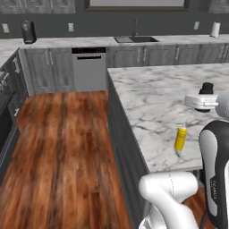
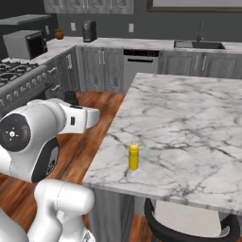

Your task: Move the shaker and mustard from the cabinet to the dining counter.

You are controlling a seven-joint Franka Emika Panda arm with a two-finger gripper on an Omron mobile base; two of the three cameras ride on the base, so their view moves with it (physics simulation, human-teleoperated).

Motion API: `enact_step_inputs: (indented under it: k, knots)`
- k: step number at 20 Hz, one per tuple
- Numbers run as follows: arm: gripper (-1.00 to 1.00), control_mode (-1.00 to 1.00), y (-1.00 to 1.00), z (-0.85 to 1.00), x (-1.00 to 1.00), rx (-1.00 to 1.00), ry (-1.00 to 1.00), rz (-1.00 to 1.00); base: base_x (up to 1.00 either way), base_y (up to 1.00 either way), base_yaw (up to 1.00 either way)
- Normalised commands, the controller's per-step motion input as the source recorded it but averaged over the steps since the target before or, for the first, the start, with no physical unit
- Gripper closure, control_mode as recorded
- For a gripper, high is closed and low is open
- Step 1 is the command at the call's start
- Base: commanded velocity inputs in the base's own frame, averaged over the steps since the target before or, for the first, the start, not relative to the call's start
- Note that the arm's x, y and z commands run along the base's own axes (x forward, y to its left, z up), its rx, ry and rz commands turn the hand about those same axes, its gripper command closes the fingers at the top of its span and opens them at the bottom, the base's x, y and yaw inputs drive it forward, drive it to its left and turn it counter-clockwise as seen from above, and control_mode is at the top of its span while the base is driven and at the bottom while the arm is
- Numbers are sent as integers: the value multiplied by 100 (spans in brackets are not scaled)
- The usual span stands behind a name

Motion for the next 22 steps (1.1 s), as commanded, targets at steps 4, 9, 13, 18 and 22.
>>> enact_step_inputs:
  k: [4,9,13,18,22]
  knots:
    - [100,100,0,0,0,0,0,0,17,0,-16]
    - [100,100,0,0,0,0,0,0,8,0,-15]
    - [100,100,0,0,0,0,0,0,2,0,-10]
    - [100,100,0,0,0,0,0,0,16,0,-5]
    - [100,100,0,0,0,0,0,0,18,0,0]
